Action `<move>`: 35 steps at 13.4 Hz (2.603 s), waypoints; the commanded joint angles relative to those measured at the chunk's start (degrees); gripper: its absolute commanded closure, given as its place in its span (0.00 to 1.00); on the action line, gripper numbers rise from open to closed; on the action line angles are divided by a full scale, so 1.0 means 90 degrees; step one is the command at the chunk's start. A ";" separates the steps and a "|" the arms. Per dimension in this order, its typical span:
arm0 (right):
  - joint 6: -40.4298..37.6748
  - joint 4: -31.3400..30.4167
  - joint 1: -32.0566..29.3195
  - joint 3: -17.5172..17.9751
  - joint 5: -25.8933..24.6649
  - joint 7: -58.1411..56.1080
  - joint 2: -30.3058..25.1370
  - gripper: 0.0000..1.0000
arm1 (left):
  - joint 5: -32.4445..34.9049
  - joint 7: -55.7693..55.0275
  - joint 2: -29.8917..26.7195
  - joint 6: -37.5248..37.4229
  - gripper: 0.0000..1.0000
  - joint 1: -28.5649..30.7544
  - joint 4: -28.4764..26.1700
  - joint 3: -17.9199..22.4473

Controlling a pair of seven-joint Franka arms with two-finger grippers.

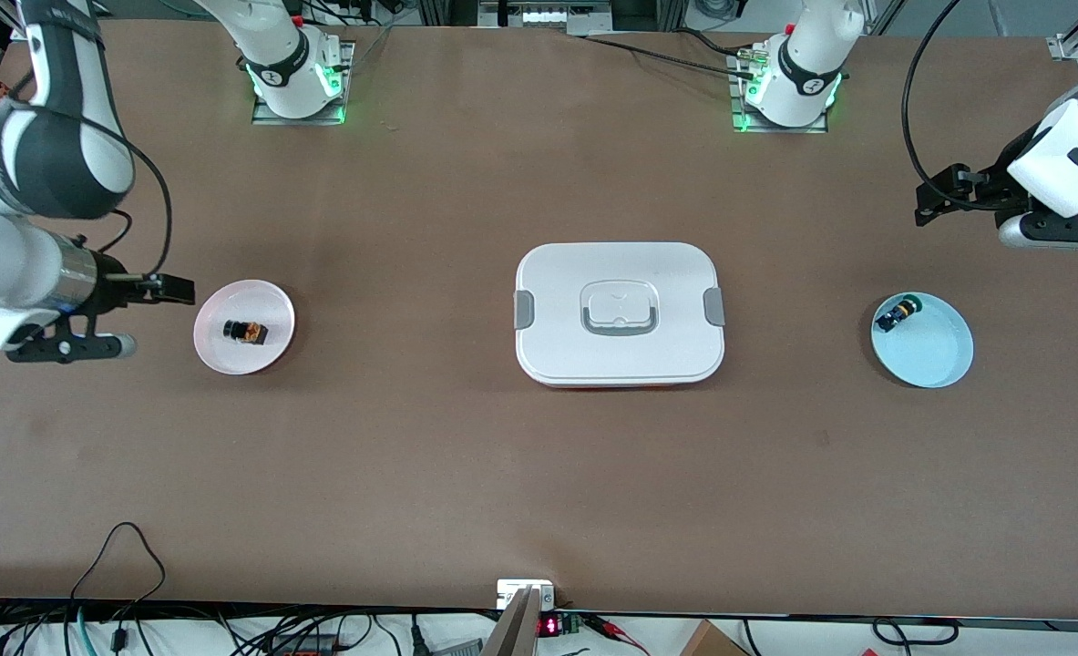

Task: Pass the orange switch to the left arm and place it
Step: 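Lower the right gripper over the orange switch on the white plate, then close the right gripper on the orange switch's body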

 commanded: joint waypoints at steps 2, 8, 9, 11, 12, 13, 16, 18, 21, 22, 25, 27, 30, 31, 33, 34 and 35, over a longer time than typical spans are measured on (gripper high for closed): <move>0.0179 0.0100 0.0365 0.0016 -0.0555 0.0096 0.0492 0.00 | -0.0008 -0.0057 0.0065 -0.0100 0.00 -0.0023 0.0157 -0.0024; 0.1495 -0.0807 0.0084 -0.0003 -0.0536 0.0193 0.0874 0.00 | 0.0002 -0.0047 0.0181 -0.0051 0.00 -0.0062 0.0196 -0.0170; 0.1565 -0.0886 0.0073 -0.0003 -0.0536 0.0174 0.0913 0.00 | -0.0008 -0.0047 0.0211 0.0026 0.00 -0.0062 0.0196 -0.0171; 0.1799 -0.0906 0.0005 -0.0003 -0.0565 0.0077 0.1001 0.00 | -0.0008 0.0012 0.0308 0.0202 0.00 -0.0072 0.0215 -0.0180; 0.1916 -0.1003 -0.0102 -0.0003 -0.0517 0.0153 0.1166 0.00 | -0.0008 0.0012 0.0309 0.0212 0.00 -0.0081 0.0225 -0.0171; 0.2004 -0.1052 -0.0151 -0.0003 -0.0507 0.0116 0.1186 0.00 | -0.0008 0.0012 0.0309 0.0203 0.00 -0.0082 0.0225 -0.0180; 0.2171 -0.1218 -0.0240 -0.0003 -0.0488 0.0105 0.1177 0.00 | -0.0018 0.0022 0.0280 0.0174 0.00 -0.0072 0.0215 -0.0180; 0.2598 -0.1549 -0.0220 -0.0003 -0.0478 0.0193 0.1177 0.00 | -0.0008 0.0022 0.0270 0.0144 0.00 -0.0062 0.0215 -0.0180; 0.2855 -0.1746 -0.0191 -0.0003 -0.0487 0.0174 0.1128 0.00 | -0.0008 0.0022 0.0270 0.0144 0.00 -0.0062 0.0215 -0.0180; 0.2836 -0.1756 -0.0181 -0.0003 -0.0487 0.0174 0.1128 0.00 | -0.0008 0.0022 0.0270 0.0144 0.00 -0.0062 0.0215 -0.0180; 0.2923 -0.1805 -0.0210 -0.0003 -0.0478 0.0203 0.1128 0.00 | -0.0018 0.0022 0.0270 0.0144 0.00 -0.0052 0.0215 -0.0180; 0.3176 -0.1979 -0.0259 -0.0003 -0.0468 0.0271 0.1138 0.00 | -0.0018 0.0022 0.0270 0.0134 0.00 -0.0052 0.0215 -0.0190; 0.3431 -0.2234 -0.0250 -0.0003 -0.0468 0.0476 0.1147 0.00 | -0.0018 0.0022 0.0270 0.0134 0.00 -0.0052 0.0215 -0.0190; 0.3431 -0.2254 -0.0249 -0.0003 -0.0468 0.0477 0.1177 0.00 | -0.0018 0.0022 0.0270 0.0134 0.00 -0.0052 0.0215 -0.0190; 0.3441 -0.2283 -0.0240 -0.0003 -0.0477 0.0477 0.1177 0.00 | -0.0018 0.0022 0.0270 0.0134 0.00 -0.0052 0.0215 -0.0190; 0.3441 -0.2303 -0.0249 -0.0003 -0.0468 0.0477 0.1177 0.00 | -0.0018 0.0022 0.0270 0.0134 0.00 -0.0052 0.0215 -0.0190; 0.3460 -0.2341 -0.0249 -0.0003 -0.0468 0.0486 0.1177 0.00 | -0.0018 0.0022 0.0270 0.0134 0.00 -0.0052 0.0215 -0.0190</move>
